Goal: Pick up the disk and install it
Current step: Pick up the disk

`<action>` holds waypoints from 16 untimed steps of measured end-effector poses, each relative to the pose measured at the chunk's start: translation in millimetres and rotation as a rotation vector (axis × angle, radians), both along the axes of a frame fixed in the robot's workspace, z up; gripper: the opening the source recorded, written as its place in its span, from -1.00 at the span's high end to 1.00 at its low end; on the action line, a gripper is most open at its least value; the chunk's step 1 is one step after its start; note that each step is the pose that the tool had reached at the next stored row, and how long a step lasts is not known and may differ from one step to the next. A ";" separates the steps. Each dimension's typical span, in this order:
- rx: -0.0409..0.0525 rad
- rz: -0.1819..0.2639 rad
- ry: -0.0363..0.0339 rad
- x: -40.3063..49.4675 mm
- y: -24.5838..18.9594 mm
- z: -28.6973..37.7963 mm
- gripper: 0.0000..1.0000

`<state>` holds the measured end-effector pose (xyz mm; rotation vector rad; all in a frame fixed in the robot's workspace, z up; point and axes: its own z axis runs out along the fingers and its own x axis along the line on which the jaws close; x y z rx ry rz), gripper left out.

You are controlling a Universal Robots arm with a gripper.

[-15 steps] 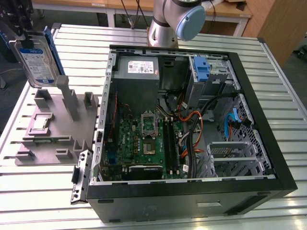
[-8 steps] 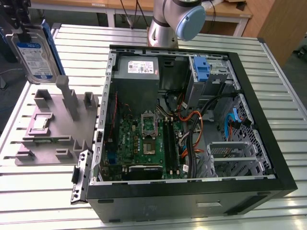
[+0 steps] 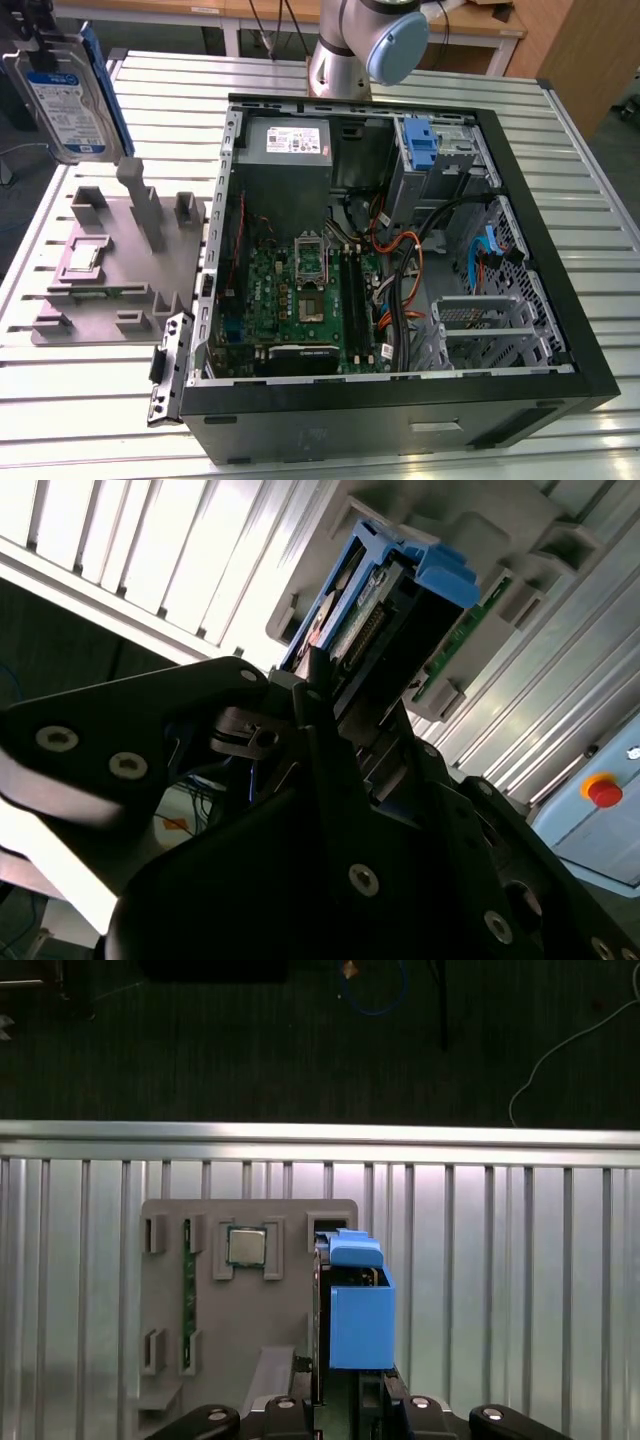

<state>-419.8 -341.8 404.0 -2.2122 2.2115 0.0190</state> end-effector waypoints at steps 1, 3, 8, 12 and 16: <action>0.0000 0.000 0.0001 0.1 0.0 1.3 0.30; 0.0000 0.000 0.0000 0.3 0.0 4.1 0.30; 0.0000 0.000 0.0000 0.8 0.0 11.8 0.30; 0.0000 0.000 0.0000 1.3 0.0 18.1 0.30; 0.0001 0.000 0.0001 1.8 0.0 24.0 0.30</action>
